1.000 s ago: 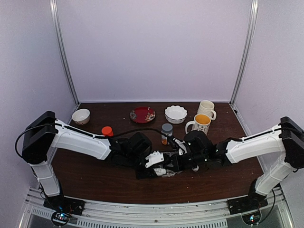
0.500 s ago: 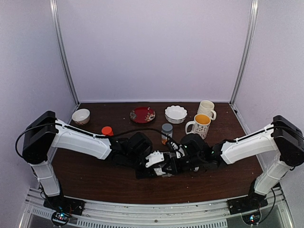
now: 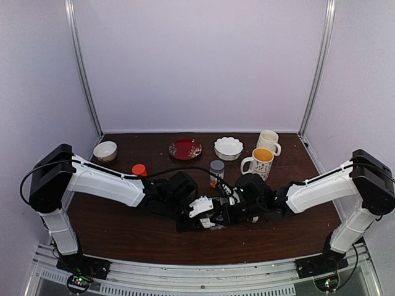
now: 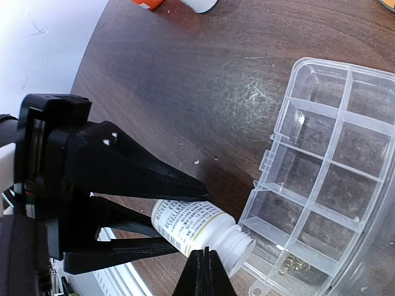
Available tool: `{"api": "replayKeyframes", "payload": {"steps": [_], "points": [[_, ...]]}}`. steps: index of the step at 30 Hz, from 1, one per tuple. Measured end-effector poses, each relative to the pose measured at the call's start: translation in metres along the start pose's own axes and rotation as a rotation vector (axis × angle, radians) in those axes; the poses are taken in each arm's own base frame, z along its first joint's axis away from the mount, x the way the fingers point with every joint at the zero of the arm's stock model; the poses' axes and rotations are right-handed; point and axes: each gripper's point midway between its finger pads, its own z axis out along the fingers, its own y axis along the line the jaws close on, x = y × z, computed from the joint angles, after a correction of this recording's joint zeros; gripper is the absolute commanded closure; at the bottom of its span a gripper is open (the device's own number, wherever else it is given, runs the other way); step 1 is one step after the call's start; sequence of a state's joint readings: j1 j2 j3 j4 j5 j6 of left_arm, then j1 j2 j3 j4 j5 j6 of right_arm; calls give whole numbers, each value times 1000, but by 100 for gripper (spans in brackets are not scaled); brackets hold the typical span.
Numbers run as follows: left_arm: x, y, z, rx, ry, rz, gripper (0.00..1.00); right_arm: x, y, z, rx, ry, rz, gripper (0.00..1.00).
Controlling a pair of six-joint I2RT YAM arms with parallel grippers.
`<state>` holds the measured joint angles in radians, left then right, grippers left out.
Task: Sort the pills into containers
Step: Pour the pill into the compartment of the pill container.
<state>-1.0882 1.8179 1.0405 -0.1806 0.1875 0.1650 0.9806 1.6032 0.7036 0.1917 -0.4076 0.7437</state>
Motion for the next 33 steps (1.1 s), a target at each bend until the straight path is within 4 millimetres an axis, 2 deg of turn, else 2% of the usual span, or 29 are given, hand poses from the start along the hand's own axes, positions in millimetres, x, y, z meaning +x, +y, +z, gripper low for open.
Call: {"api": "replayKeyframes", "payload": {"steps": [6,14,17,21,25,33], "points": [[1,0,0,0,3,-1,100,-2,2,-1,1,-4,-2,100],[0,0,0,2,3,0,100,-22,15,-23,-27,-81,-16,100],[0,0,0,2,3,0,100,-19,12,-17,-28,-65,-13,100],[1,-1,0,3,7,0,100,-2,-1,2,5,4,1,100],[1,0,0,4,8,-1,100,-5,1,2,7,0,-2,100],[0,-1,0,6,7,-2,100,-20,15,-26,-31,-82,-19,100]]}}
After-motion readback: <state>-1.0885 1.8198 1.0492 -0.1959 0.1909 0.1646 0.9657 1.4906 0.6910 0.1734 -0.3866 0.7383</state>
